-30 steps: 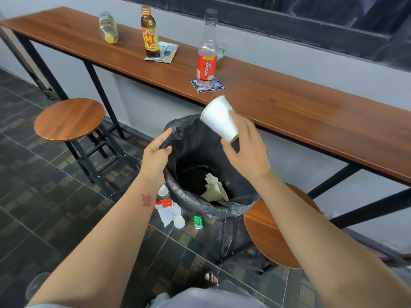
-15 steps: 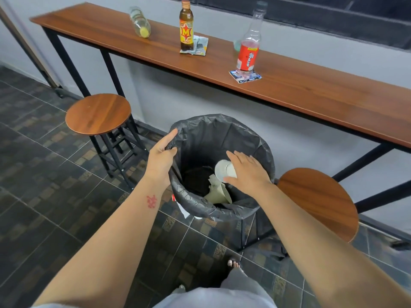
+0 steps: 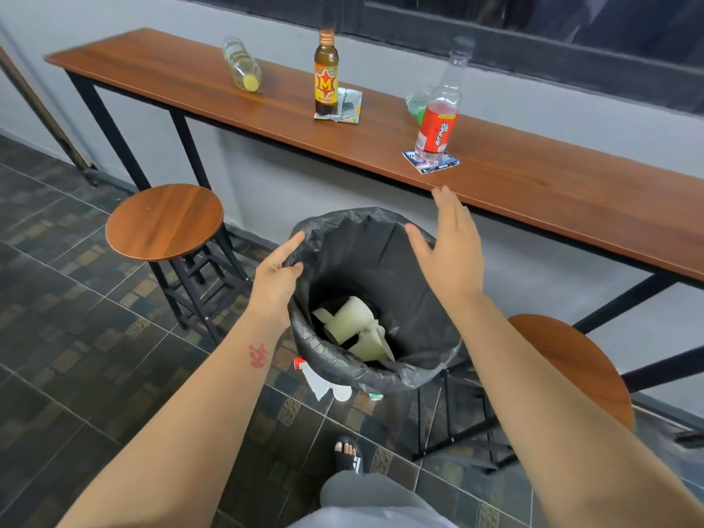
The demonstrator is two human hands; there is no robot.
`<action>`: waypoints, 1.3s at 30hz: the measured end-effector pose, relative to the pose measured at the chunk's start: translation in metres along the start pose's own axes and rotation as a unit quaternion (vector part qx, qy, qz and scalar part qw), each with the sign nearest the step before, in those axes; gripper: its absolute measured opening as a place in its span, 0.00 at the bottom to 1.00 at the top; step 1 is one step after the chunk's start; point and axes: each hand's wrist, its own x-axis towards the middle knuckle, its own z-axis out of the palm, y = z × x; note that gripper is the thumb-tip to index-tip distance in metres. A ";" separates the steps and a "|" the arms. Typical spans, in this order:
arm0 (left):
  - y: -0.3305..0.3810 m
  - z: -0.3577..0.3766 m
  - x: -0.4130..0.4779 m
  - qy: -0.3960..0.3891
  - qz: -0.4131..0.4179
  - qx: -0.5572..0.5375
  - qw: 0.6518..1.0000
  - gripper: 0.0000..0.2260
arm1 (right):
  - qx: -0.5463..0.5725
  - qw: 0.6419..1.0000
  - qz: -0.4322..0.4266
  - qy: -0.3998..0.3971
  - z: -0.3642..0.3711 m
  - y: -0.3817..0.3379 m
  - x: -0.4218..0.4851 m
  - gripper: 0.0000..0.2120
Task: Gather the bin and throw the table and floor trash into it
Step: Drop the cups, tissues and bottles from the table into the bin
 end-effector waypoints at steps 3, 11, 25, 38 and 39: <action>0.006 0.003 0.019 -0.005 0.002 0.000 1.000 0.25 | 0.024 0.997 0.057 0.039 0.006 0.004 0.040 0.34; 0.017 0.013 0.068 0.001 -0.007 0.000 1.000 0.25 | 0.108 0.978 0.171 0.051 0.036 0.019 0.121 0.44; 0.025 0.026 0.091 0.011 -0.034 0.007 0.999 0.24 | 0.120 0.966 0.227 0.025 0.058 0.032 0.168 0.30; 0.032 0.024 0.094 -0.031 -0.031 -0.008 0.999 0.25 | 0.179 0.969 0.173 0.002 0.045 -0.002 0.116 0.26; 0.032 0.023 0.094 -0.032 -0.033 -0.009 0.999 0.25 | 0.181 0.969 0.166 0.001 0.045 -0.005 0.111 0.26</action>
